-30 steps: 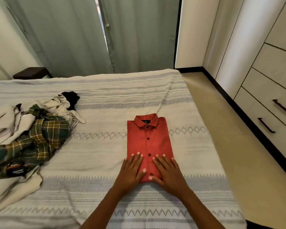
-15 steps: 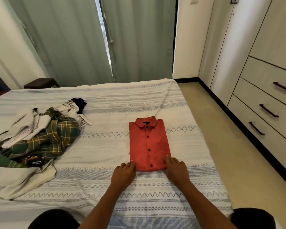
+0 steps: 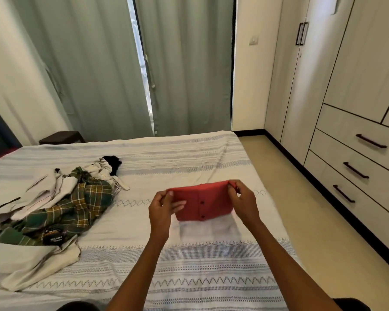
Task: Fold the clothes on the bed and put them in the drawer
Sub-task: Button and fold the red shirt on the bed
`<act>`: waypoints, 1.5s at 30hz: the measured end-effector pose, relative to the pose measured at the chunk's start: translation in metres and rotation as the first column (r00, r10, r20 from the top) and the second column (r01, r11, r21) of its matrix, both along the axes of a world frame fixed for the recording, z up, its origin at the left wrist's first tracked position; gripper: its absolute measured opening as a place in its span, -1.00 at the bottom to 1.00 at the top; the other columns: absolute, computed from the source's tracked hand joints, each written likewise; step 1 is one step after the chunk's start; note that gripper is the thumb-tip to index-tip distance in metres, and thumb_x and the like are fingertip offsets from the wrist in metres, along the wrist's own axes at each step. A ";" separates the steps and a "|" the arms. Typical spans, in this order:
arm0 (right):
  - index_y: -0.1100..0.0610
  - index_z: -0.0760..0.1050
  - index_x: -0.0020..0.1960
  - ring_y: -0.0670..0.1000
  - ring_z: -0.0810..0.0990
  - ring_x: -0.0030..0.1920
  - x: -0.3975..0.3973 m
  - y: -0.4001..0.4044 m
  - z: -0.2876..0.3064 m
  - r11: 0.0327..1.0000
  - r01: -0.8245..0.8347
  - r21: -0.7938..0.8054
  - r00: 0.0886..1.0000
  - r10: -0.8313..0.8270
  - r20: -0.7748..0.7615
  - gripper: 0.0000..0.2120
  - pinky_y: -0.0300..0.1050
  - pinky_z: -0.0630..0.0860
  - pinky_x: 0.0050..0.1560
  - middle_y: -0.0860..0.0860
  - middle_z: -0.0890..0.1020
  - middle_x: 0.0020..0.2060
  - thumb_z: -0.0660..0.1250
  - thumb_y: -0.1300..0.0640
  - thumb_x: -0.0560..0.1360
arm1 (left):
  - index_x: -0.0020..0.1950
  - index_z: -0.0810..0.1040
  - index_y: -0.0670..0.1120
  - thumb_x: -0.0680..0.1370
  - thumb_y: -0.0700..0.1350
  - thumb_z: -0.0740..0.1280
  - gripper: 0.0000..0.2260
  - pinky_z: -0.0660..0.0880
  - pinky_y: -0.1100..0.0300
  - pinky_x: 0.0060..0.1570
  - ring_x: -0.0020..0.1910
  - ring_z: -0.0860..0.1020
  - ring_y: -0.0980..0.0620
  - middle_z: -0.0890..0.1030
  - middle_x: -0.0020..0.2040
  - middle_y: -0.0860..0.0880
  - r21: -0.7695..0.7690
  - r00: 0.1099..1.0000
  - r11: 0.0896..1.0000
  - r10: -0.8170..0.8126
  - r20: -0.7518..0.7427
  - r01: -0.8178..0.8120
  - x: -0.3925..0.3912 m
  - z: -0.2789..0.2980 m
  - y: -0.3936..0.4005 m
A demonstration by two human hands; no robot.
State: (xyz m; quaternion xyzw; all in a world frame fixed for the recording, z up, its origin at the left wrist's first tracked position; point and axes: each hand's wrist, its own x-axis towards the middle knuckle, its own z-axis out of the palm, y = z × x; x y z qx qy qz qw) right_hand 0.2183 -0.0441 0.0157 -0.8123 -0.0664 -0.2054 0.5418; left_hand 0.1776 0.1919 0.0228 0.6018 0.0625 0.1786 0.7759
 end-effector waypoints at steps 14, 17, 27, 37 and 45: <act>0.00 0.68 0.01 -0.04 0.65 -0.06 0.023 -0.004 0.071 0.993 0.011 0.115 0.983 0.010 -0.183 -0.82 0.10 0.58 0.08 -0.04 0.72 -0.09 0.30 0.10 0.52 | -0.05 0.59 -0.20 0.60 -0.15 0.38 -0.89 0.60 0.20 -0.46 -0.38 0.68 -0.08 0.67 -0.23 -0.15 -0.020 0.994 0.999 0.032 -0.103 -0.035 0.015 0.091 -0.002; -0.06 0.63 0.13 0.07 0.63 0.09 0.034 -0.006 0.043 0.995 0.018 -0.098 0.955 -0.046 -0.294 -0.79 0.02 0.54 0.11 -0.06 0.69 0.06 0.29 0.05 0.55 | -0.09 0.58 -0.19 0.61 -0.15 0.36 -0.87 0.64 0.17 -0.34 -0.32 0.69 -0.09 0.66 -0.16 -0.18 0.004 0.983 1.000 0.020 -0.184 -0.019 0.035 0.056 -0.001; 0.01 0.63 -0.03 0.03 0.72 -0.16 0.009 -0.006 -0.037 0.986 -0.022 0.168 0.924 0.084 -0.372 -0.82 0.19 0.62 0.08 0.01 0.71 -0.13 0.29 0.23 0.55 | -0.13 0.57 -0.20 0.62 -0.18 0.32 -0.85 0.62 0.11 0.00 -0.14 0.68 -0.09 0.62 -0.17 -0.15 -0.005 0.974 1.000 -0.027 -0.224 0.027 0.018 -0.035 0.007; -0.02 0.69 -0.16 -0.08 0.68 -0.12 -0.094 -0.015 -0.134 0.998 -0.068 0.001 0.876 0.060 -0.479 -0.78 0.01 0.61 0.02 -0.11 0.72 -0.22 0.32 0.05 0.59 | -0.16 0.70 0.08 0.57 -0.26 0.33 -0.73 0.60 0.09 0.04 -0.03 0.65 0.14 0.70 -0.09 0.19 0.537 0.926 0.805 -0.037 -0.377 0.250 -0.066 -0.145 0.016; 0.05 0.61 0.21 0.05 0.57 0.19 -0.052 0.025 -0.124 0.886 0.047 -0.461 0.995 -0.081 -0.053 -0.65 0.08 0.50 0.22 0.00 0.67 0.12 0.14 -0.02 0.60 | 0.30 0.57 0.12 0.60 -0.03 0.18 -0.68 0.53 0.02 0.18 0.12 0.59 0.00 0.61 0.27 0.08 0.925 0.999 0.379 -0.049 0.007 0.012 -0.027 -0.135 -0.002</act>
